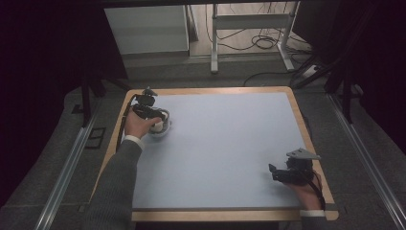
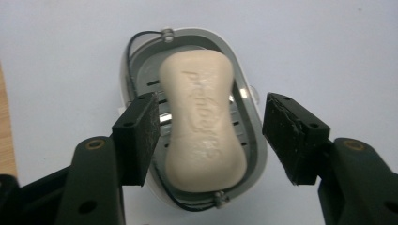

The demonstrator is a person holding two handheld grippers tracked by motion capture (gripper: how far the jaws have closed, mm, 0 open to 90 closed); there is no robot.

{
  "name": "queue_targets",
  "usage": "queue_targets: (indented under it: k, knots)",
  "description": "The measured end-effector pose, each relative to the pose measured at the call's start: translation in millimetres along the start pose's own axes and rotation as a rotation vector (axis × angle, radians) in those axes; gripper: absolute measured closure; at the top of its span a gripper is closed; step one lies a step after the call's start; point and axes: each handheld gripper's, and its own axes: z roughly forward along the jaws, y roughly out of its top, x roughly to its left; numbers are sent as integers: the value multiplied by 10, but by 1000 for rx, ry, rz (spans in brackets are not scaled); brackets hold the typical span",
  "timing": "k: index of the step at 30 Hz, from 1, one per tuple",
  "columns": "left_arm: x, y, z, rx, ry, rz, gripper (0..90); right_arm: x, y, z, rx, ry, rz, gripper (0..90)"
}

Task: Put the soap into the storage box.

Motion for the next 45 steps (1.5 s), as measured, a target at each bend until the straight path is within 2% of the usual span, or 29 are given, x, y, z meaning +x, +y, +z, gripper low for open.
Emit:
queue_targets:
  k: [7,14,21,24,29,32,35,40,45]
  knots:
    - [-72,-28,-150,-42,-46,34,348,3,1,-4,-1,-2,1,74]
    - [-91,-92,-298,-72,-66,55,339,8,3,-3,0,-2,-3,74]
    - [-172,-223,-383,-98,-98,96,334,13,3,-5,0,-2,-2,74]
    - [-210,-313,-398,-101,-120,118,333,12,2,-9,-1,-2,-4,74]
    - [-300,-505,-374,-103,-180,187,321,10,1,-5,2,-4,-4,74]
    - [-347,-642,-348,-109,-209,212,317,16,5,-9,0,-4,-7,74]
    - [-379,-791,-317,-123,-243,216,313,18,6,-11,-1,-4,-7,74]
    - [-411,-1005,-212,-112,-280,227,302,21,8,-15,-1,-3,-8,74]
    - [-449,-1215,-139,-101,-294,231,293,17,9,-20,-2,-5,-7,74]
